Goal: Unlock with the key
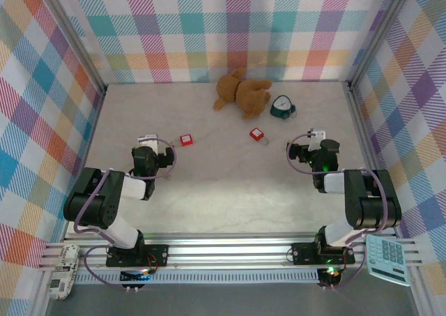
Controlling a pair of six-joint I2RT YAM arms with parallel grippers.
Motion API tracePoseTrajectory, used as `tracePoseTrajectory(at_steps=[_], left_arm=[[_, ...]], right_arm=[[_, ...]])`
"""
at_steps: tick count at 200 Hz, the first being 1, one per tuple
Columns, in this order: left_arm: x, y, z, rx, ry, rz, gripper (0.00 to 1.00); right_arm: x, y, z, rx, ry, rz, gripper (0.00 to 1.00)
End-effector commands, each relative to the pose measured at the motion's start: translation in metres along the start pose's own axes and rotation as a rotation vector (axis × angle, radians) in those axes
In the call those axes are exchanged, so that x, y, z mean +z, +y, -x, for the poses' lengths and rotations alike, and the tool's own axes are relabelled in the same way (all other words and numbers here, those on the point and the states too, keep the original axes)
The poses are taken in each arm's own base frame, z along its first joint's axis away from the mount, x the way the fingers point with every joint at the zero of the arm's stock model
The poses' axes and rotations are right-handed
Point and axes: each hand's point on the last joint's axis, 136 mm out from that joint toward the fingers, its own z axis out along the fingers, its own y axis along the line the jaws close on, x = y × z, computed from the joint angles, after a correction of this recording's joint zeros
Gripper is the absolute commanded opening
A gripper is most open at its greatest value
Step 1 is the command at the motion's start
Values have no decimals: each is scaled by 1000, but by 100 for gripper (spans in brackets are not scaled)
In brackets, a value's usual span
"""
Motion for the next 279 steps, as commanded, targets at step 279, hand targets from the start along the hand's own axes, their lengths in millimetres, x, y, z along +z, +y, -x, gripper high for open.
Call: tracePoseTrajectory(at_steps=[279], left_arm=[[-129, 30, 179, -428, -82, 126, 100]], right_arm=[[-59, 65, 157, 106, 145, -42, 99]])
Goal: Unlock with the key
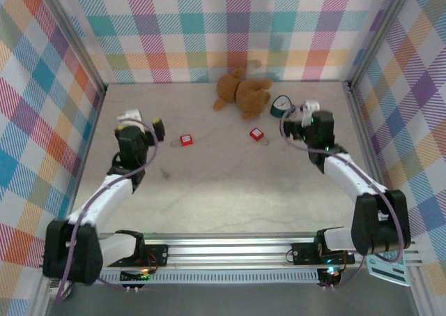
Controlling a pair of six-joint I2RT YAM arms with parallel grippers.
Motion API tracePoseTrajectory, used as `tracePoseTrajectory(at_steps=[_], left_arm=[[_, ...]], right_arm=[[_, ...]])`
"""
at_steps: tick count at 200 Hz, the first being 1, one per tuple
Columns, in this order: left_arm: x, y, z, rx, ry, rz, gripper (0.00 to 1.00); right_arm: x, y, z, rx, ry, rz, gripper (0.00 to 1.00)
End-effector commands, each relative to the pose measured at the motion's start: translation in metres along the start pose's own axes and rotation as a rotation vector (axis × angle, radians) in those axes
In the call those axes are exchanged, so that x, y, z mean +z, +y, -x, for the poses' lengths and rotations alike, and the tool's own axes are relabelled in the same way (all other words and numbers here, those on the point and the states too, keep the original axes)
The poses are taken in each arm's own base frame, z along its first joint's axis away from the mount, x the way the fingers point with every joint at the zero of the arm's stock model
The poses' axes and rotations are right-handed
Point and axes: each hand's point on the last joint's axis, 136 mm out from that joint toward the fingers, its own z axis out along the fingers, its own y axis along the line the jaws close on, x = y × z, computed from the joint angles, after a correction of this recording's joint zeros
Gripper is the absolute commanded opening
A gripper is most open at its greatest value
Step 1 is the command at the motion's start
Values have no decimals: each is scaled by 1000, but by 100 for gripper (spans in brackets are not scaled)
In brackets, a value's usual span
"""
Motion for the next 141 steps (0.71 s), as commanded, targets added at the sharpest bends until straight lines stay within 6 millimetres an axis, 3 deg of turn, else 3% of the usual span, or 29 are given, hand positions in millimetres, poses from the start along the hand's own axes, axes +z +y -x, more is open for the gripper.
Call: tracePoseTrajectory(at_steps=[1, 12, 25, 36, 55, 85, 121, 141], left_arm=[[-49, 17, 25, -249, 111, 85, 100], [-72, 22, 30, -282, 145, 89, 100], [-94, 43, 28, -456, 109, 166, 100], [-103, 34, 29, -484, 86, 61, 100], [-116, 30, 15, -519, 121, 7, 98], [-125, 42, -40, -455, 352, 122, 97], [-125, -2, -110, -498, 648, -76, 89], [-131, -14, -132, -533, 724, -136, 89]], right_arm=[[-38, 7, 26, 164, 136, -18, 99], [-39, 7, 29, 296, 130, -9, 99], [-30, 11, 18, 425, 142, 69, 99], [-22, 17, 9, 455, 206, 119, 100], [-3, 27, -12, 376, 380, 110, 80], [29, 49, -54, 119, 611, 81, 77], [63, 70, -96, -58, 800, 123, 78], [76, 74, -109, -165, 857, 96, 80]])
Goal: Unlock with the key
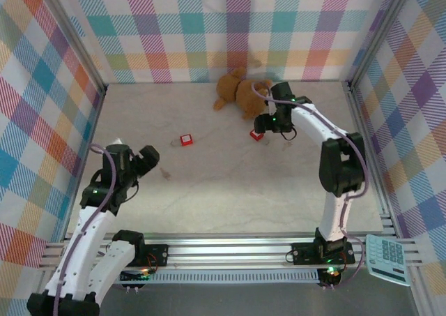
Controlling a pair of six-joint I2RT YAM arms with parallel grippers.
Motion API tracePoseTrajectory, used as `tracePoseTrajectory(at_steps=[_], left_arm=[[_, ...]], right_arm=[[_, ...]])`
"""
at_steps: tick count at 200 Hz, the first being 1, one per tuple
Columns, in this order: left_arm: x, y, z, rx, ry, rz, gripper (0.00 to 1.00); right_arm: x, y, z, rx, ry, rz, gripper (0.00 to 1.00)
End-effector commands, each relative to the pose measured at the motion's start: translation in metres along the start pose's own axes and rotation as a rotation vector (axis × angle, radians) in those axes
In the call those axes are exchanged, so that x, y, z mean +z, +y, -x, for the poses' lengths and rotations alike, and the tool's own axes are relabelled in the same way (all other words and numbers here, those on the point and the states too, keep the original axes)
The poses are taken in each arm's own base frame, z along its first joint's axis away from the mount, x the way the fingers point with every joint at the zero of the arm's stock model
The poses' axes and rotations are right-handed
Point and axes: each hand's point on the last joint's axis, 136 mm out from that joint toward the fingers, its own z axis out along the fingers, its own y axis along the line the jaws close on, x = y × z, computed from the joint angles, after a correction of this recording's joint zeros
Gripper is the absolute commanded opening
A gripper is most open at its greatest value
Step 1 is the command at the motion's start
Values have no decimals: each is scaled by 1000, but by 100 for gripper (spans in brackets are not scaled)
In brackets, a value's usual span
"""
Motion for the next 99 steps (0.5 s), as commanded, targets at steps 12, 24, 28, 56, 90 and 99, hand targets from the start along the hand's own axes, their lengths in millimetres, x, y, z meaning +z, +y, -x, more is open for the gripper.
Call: tracePoseTrajectory(at_steps=[12, 24, 28, 56, 90, 99], left_arm=[[4, -6, -51, -47, 205, -110, 89], [3, -5, -53, -47, 205, -117, 89], [3, -5, -54, -47, 205, -120, 89], [-2, -7, -58, -40, 217, -143, 90], [-3, -10, -60, -39, 230, -158, 90], [-3, -11, -60, -42, 233, -165, 90]], right_arm=[[13, -1, -11, -165, 139, -85, 81], [23, 1, -11, -172, 166, -73, 82], [25, 1, -10, -175, 173, -74, 82], [39, -1, -7, -198, 208, -92, 81], [54, 5, -10, -185, 249, -80, 72], [57, 7, -12, -183, 266, -81, 69]])
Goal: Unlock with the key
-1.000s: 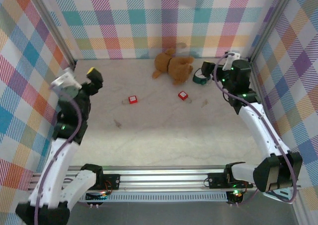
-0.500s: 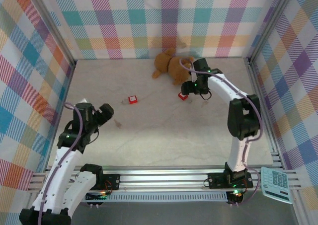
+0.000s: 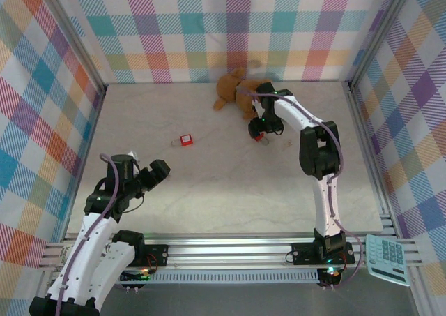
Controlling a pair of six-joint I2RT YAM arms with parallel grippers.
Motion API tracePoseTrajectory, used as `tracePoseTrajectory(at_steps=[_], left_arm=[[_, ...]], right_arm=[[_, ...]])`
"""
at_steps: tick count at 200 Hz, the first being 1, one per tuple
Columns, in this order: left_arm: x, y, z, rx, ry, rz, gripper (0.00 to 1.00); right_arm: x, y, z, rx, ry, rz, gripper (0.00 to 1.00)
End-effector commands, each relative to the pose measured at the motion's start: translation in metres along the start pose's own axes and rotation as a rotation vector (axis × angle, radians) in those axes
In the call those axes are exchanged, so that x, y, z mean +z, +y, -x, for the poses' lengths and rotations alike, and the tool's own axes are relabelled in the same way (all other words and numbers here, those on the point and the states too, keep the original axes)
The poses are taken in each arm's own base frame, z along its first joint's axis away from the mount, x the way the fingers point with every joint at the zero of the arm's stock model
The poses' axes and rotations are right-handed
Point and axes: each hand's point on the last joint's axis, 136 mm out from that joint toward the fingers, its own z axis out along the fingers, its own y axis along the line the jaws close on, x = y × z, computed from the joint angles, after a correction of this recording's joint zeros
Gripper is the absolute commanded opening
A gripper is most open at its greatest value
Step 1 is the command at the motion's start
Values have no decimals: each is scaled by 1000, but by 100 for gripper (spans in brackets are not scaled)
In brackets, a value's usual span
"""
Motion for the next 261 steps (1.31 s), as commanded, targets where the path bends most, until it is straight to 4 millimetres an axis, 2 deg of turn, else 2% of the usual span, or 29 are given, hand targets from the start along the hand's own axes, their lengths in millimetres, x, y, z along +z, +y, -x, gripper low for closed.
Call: tracePoseTrajectory(at_steps=[1, 49, 77, 118, 156, 186, 212, 261], left_arm=[[0, -5, -8, -8, 37, -33, 90], [-1, -9, -8, -14, 38, -54, 90], [1, -7, -9, -17, 39, -52, 90], [0, -9, -8, -14, 40, -59, 90], [-3, -15, -5, 10, 37, -66, 91], [-3, -13, -7, 8, 45, -63, 91], [-4, -13, -8, 3, 45, -66, 91], [-3, -13, -7, 1, 41, -69, 91]], right_arm=[[5, 7, -9, -14, 69, -6, 69], [12, 14, 0, -36, 65, -10, 68], [15, 15, 6, -24, 53, -8, 59], [22, 18, 4, 20, 56, -13, 53], [27, 20, 7, 11, 41, -27, 56], [27, 18, 12, 12, 48, -44, 64], [33, 16, 11, -1, 71, -53, 64], [33, 16, 7, 22, 66, -59, 52]])
